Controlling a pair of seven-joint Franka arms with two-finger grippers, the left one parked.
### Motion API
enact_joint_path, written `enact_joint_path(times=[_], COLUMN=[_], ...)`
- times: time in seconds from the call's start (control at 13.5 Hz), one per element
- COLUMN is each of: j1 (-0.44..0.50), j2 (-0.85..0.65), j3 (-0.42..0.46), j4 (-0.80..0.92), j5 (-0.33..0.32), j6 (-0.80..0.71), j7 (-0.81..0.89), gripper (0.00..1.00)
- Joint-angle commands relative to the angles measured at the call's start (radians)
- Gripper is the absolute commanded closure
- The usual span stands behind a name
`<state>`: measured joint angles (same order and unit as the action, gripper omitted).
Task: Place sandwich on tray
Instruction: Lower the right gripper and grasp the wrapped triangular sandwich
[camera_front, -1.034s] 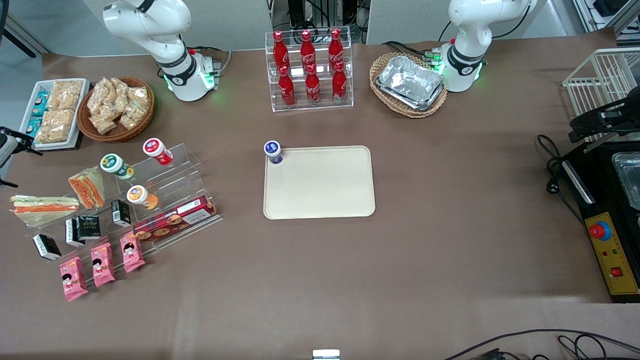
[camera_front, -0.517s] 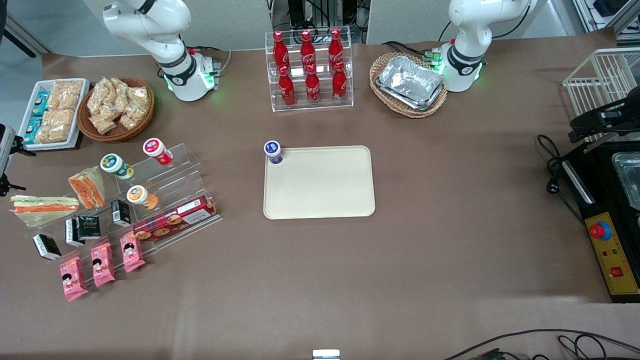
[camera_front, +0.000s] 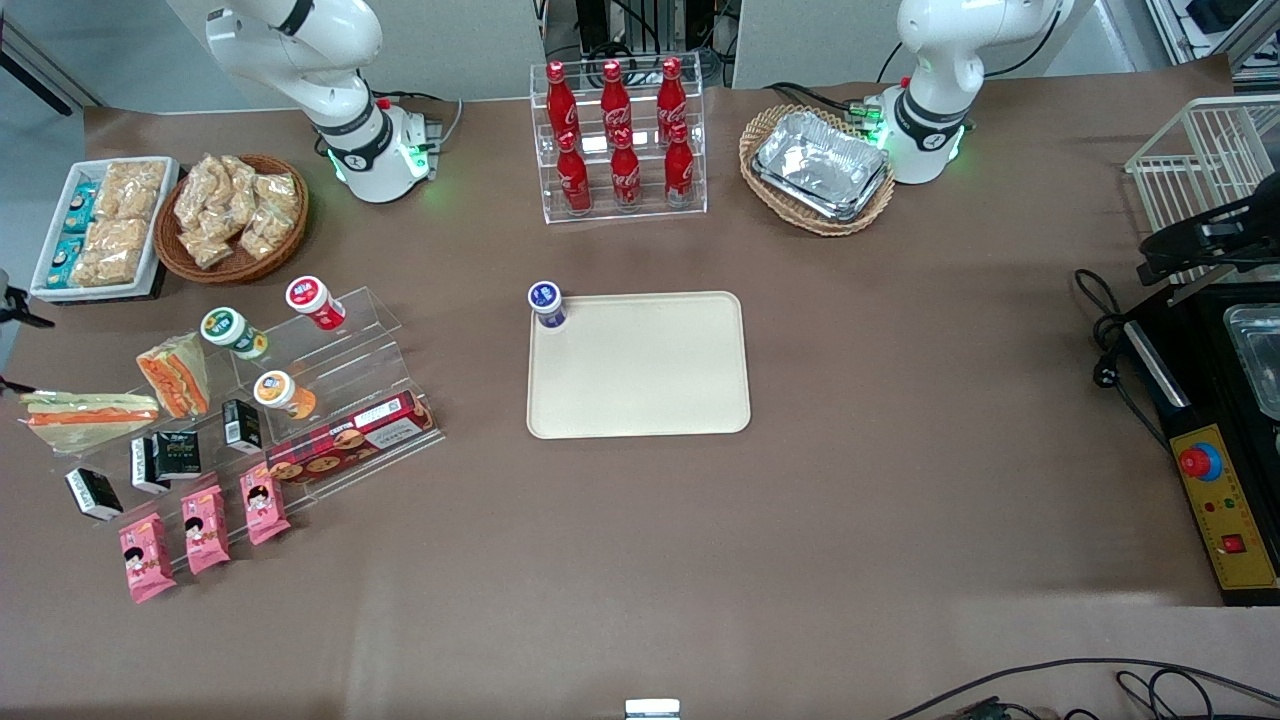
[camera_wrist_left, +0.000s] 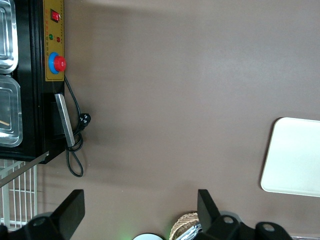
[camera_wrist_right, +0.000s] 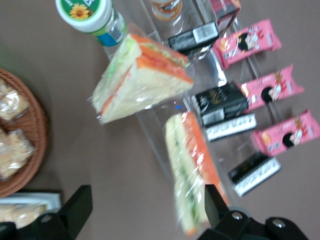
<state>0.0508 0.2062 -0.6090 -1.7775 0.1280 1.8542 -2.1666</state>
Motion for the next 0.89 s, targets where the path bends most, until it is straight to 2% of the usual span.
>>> enact_joint_path(times=[0.0, 0.81], j1=[-0.016, -0.017], j2=[0.117, 0.156], j3=[-0.008, -0.008], j4=[0.064, 0.069], j5=[0.123, 0.099], j6=[0.007, 0.072], j7=[-0.148, -0.185], gripper=[0.00, 0.00])
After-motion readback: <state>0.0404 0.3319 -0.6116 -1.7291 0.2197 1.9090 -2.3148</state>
